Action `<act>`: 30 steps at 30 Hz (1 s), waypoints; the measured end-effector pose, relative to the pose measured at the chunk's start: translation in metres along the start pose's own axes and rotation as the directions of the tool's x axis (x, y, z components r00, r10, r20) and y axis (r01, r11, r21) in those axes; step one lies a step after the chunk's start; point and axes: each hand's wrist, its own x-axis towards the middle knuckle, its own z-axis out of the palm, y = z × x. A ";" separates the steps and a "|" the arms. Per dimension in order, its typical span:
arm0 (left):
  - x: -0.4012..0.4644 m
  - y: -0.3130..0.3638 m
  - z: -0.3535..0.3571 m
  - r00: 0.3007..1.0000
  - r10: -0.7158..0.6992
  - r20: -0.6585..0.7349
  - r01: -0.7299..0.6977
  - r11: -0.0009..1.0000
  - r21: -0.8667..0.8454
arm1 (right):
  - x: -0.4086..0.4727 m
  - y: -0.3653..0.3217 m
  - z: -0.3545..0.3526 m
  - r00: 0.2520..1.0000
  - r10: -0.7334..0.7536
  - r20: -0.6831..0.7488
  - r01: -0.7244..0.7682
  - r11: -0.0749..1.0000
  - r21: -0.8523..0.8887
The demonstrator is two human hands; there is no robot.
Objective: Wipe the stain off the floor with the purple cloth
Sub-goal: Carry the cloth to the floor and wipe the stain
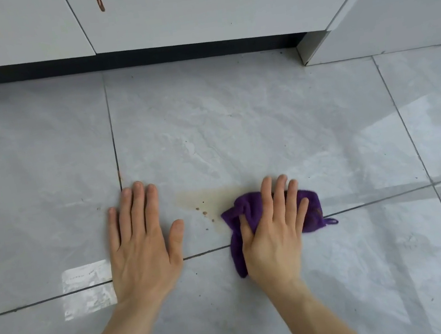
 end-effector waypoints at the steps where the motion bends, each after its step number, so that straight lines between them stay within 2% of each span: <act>1: 0.000 0.000 0.000 1.000 0.002 0.001 -0.002 1.000 -0.002 | 0.016 0.000 0.000 1.000 0.002 -0.013 -0.001 1.000 0.005; 5: 0.002 0.000 -0.002 1.000 0.004 0.007 -0.004 1.000 -0.008 | 0.070 0.002 0.001 0.998 -0.040 -0.041 0.042 0.998 0.056; 7: 0.002 0.000 -0.003 1.000 0.001 0.013 0.000 1.000 -0.011 | 0.081 0.004 -0.001 1.000 -0.006 -0.029 0.012 0.981 0.195; 10: 0.001 0.000 -0.003 1.000 0.001 0.018 0.000 1.000 -0.014 | 0.088 -0.004 -0.015 0.997 0.070 0.045 -0.083 0.856 0.510; 12: 0.002 0.000 -0.003 1.000 0.008 0.011 -0.007 1.000 -0.026 | 0.082 -0.021 -0.018 0.997 -0.031 0.067 -0.012 0.823 0.568; 14: 0.002 -0.001 -0.002 1.000 0.009 0.004 -0.009 0.999 -0.054 | 0.066 -0.043 -0.013 0.981 -0.174 0.090 0.100 0.842 0.530; 16: 0.002 -0.002 -0.003 1.000 0.002 -0.009 -0.003 0.997 -0.083 | 0.049 -0.066 -0.006 0.964 -0.234 0.126 0.148 0.867 0.476; 20: 0.002 -0.004 -0.002 0.999 0.007 -0.039 -0.013 0.990 -0.140 | 0.030 -0.085 0.010 0.945 -0.301 0.125 0.292 0.953 0.085; 24: 0.003 -0.003 -0.002 0.999 -0.002 -0.034 -0.002 0.993 -0.116 | 0.026 -0.077 0.011 0.940 -0.311 0.141 0.318 0.948 -0.031; 30: 0.003 -0.002 -0.002 1.000 -0.011 0.003 0.011 0.998 -0.058 | 0.001 -0.022 -0.005 0.965 -0.203 0.165 0.229 0.961 -0.156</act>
